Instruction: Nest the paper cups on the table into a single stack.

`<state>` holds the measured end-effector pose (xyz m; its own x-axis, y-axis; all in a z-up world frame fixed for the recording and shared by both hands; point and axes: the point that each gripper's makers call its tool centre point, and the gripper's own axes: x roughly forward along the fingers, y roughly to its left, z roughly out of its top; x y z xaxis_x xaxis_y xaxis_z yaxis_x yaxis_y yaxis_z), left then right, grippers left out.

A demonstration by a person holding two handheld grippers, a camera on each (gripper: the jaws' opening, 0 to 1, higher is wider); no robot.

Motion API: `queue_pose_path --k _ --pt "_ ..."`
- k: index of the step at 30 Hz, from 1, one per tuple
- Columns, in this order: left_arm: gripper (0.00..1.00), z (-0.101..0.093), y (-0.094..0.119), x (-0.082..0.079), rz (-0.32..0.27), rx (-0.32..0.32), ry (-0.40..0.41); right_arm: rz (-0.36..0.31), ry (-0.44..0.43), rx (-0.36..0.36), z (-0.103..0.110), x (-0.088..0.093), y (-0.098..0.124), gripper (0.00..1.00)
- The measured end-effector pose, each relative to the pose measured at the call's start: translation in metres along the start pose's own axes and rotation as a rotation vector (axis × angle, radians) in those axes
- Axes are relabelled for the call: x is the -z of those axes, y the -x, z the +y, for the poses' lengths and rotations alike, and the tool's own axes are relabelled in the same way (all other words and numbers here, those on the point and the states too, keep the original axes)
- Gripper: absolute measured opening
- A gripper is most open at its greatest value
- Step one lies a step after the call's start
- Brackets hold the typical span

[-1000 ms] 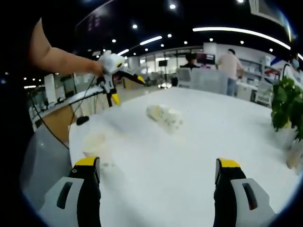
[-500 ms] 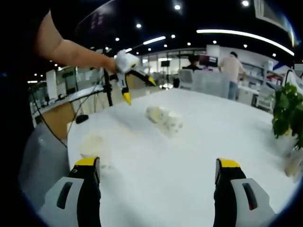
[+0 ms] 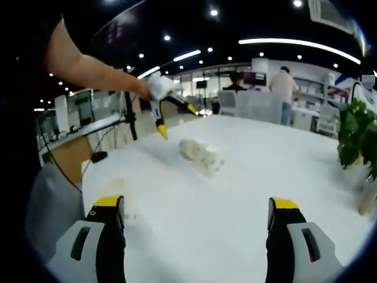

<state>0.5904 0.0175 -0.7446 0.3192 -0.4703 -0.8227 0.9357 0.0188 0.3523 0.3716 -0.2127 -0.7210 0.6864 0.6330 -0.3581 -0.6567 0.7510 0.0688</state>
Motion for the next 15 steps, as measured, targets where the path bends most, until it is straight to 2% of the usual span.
queue_pose_path --k 6,13,15 --pt "0.90 0.000 -0.015 0.006 0.004 0.021 0.007 0.012 -0.005 0.011 -0.002 0.002 0.002 1.00" --pt "0.76 -0.002 -0.030 0.011 0.017 0.042 -0.026 0.022 -0.019 0.021 -0.006 0.004 0.003 1.00" --pt "0.75 -0.001 -0.035 0.012 0.022 0.044 -0.029 0.021 -0.025 0.024 -0.006 0.006 0.002 1.00"
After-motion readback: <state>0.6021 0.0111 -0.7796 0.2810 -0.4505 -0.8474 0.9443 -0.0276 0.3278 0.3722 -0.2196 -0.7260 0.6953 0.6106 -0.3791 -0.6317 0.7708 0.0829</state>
